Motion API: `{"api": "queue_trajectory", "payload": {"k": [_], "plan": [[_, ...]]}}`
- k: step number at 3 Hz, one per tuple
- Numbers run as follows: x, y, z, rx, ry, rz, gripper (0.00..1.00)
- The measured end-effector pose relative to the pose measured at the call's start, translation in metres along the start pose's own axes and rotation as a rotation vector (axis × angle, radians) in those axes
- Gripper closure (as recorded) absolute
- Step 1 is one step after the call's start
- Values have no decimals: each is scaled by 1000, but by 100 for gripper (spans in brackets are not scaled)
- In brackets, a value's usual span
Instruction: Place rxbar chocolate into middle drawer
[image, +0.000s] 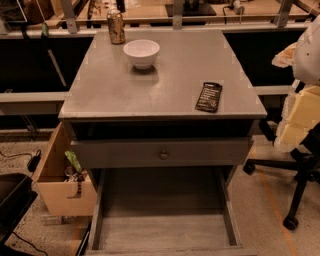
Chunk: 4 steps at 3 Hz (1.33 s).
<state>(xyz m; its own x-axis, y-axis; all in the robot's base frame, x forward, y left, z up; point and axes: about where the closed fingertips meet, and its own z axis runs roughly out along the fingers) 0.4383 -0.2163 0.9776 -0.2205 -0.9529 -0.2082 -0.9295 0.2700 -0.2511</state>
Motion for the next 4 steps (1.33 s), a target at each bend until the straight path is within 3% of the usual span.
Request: {"api": "queue_trajectory", "payload": {"k": [1, 2, 3, 4], "plan": [[0, 0, 0, 0, 0, 0, 0], [-12, -22, 3, 60, -60, -5, 0], [-36, -78, 11, 124, -186, 28, 0], [-63, -143, 14, 149, -300, 145, 0]]}}
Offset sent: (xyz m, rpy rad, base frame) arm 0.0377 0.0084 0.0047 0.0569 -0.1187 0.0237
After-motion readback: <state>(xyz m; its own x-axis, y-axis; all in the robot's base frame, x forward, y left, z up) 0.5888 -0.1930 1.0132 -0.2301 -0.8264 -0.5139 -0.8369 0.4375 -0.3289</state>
